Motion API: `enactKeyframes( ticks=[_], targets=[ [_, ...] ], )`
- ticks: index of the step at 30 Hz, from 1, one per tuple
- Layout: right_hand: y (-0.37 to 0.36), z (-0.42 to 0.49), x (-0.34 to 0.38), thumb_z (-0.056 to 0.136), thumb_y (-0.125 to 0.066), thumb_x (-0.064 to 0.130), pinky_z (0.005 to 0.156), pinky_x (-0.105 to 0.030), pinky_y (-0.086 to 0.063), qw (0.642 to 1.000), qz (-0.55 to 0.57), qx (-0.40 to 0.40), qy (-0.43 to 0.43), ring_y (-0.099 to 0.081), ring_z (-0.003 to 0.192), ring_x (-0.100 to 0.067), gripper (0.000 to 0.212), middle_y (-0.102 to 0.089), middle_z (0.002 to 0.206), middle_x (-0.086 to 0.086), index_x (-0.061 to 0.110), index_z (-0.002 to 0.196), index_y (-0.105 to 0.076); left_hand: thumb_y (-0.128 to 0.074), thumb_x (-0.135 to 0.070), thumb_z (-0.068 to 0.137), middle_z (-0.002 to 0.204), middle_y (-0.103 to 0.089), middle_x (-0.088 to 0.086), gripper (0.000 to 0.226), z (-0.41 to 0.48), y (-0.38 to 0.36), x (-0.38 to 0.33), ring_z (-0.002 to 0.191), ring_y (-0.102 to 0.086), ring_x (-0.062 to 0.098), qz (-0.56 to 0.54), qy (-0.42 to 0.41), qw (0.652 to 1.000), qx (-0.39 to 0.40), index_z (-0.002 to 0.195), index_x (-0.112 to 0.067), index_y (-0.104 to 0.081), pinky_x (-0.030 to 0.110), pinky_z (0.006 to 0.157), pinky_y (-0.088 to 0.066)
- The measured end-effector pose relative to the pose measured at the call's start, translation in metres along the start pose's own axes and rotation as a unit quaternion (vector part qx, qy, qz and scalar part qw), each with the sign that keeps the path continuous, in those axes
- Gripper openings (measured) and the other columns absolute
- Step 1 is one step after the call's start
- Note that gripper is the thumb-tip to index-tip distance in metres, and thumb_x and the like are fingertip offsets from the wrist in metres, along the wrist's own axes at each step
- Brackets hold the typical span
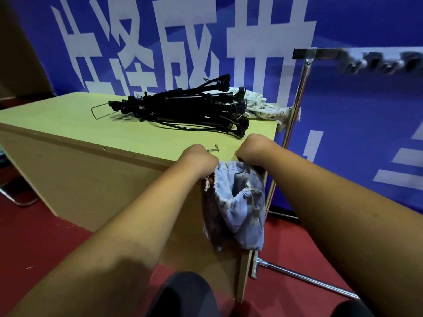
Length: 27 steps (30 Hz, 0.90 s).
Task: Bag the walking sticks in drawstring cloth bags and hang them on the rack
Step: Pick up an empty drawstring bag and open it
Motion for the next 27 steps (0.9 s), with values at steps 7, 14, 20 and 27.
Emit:
enactKeyframes(
  ticks=[7, 14, 20, 27],
  targets=[
    [0.014, -0.011, -0.014, 0.096, -0.050, 0.016, 0.058, -0.031, -0.045, 0.990, 0.133, -0.008, -0.034, -0.059, 0.065, -0.028, 0.020, -0.066, 0.075, -0.011, 0.004, 0.086, -0.063, -0.057, -0.014, 0.098, 0.080, -0.060, 0.009, 0.019, -0.002, -0.001, -0.009, 0.065, -0.053, 0.026, 0.058, -0.006, 0.998, -0.005, 0.080, -0.007, -0.057, 0.027, 0.054, -0.039],
    [0.017, -0.014, -0.022, 0.098, -0.052, 0.017, 0.062, -0.032, -0.050, 0.995, 0.086, -0.036, -0.022, -0.062, 0.074, -0.027, 0.013, -0.065, 0.087, -0.010, 0.009, 0.099, -0.062, -0.051, -0.010, 0.105, 0.073, -0.058, 0.010, 0.030, -0.003, -0.008, -0.023, 0.057, -0.054, 0.025, 0.105, -0.014, 0.994, 0.019, 0.076, -0.006, -0.055, 0.028, 0.052, -0.044],
    [0.013, -0.017, -0.014, 0.101, -0.064, 0.031, 0.092, -0.043, -0.060, 0.999, 0.030, -0.027, 0.001, -0.069, 0.106, -0.032, 0.024, -0.073, 0.113, -0.009, 0.013, 0.117, -0.070, -0.052, -0.015, 0.108, 0.074, -0.053, 0.009, 0.035, -0.004, -0.005, -0.020, 0.059, -0.048, 0.024, 0.126, -0.019, 0.992, 0.005, 0.074, -0.008, -0.050, 0.030, 0.052, -0.038],
    [0.007, -0.022, -0.002, 0.108, -0.058, 0.027, 0.074, -0.036, -0.047, 0.999, -0.046, -0.013, -0.006, -0.061, 0.087, -0.031, 0.032, -0.066, 0.091, -0.010, 0.008, 0.083, -0.062, -0.055, -0.020, 0.108, 0.079, -0.052, 0.006, 0.035, -0.005, -0.005, -0.020, 0.063, -0.047, 0.020, 0.119, -0.028, 0.992, -0.021, 0.075, -0.010, -0.048, 0.029, 0.051, -0.035]
  ],
)
Point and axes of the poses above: each hand's wrist, its own z-axis towards the middle knuckle, its own y-axis out of the back of the hand, x = y × z, the point moved 10 cm from there along z, towards the middle knuckle
